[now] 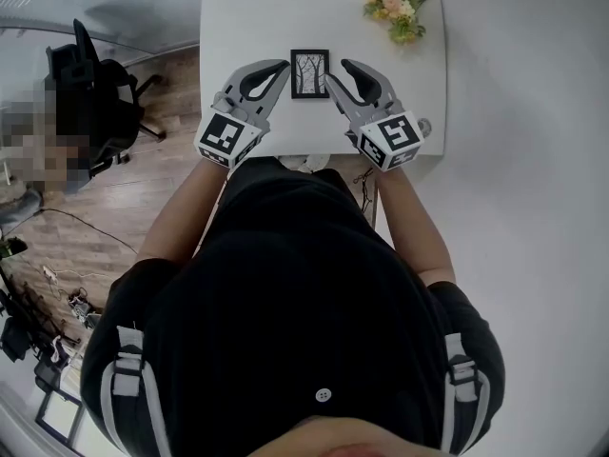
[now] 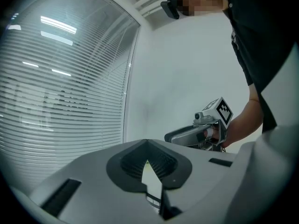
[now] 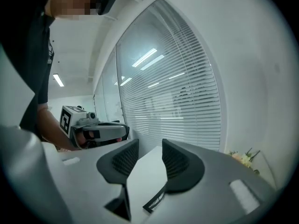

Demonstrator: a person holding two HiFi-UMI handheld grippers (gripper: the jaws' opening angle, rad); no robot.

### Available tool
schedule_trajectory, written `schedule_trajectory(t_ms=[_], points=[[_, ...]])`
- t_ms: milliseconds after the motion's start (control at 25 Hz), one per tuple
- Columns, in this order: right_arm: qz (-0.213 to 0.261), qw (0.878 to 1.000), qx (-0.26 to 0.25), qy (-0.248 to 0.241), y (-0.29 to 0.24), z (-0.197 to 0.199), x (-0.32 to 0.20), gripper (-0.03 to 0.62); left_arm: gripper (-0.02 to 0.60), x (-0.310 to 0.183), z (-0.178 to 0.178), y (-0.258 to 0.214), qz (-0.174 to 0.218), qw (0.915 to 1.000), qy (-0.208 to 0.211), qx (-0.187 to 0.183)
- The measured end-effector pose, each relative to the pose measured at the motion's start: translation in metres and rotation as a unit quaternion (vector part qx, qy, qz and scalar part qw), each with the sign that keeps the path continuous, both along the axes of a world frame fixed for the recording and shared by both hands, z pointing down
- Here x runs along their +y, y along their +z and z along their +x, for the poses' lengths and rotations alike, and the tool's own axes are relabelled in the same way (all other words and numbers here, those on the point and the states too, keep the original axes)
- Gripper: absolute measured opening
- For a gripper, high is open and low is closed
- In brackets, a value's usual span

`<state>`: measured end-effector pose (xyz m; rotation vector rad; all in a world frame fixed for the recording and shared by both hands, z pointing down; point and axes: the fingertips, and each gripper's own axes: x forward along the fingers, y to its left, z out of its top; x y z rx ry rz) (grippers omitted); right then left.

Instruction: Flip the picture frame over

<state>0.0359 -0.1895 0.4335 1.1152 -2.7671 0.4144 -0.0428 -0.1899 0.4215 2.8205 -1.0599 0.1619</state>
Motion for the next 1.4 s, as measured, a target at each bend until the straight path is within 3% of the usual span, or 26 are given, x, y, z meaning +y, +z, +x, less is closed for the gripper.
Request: schedule_trajectory(t_ms=[640, 800, 1400], points=[[0.102, 0.995, 0.008, 0.004, -0.058, 0.003, 0.004, 0.037, 0.005, 0.003, 0.018, -0.039, 0.035, 0.9993, 0.004, 0.013], [0.107, 0.994, 0.008, -0.001, -0.064, 0.001, 0.004, 0.011, 0.005, 0.004, 0.020, -0.044, 0.040, 0.9991, 0.005, 0.015], [0.109, 0.994, 0.011, -0.006, -0.069, -0.004, 0.000, 0.009, 0.005, 0.004, 0.019, -0.057, 0.048, 0.9986, 0.002, 0.021]])
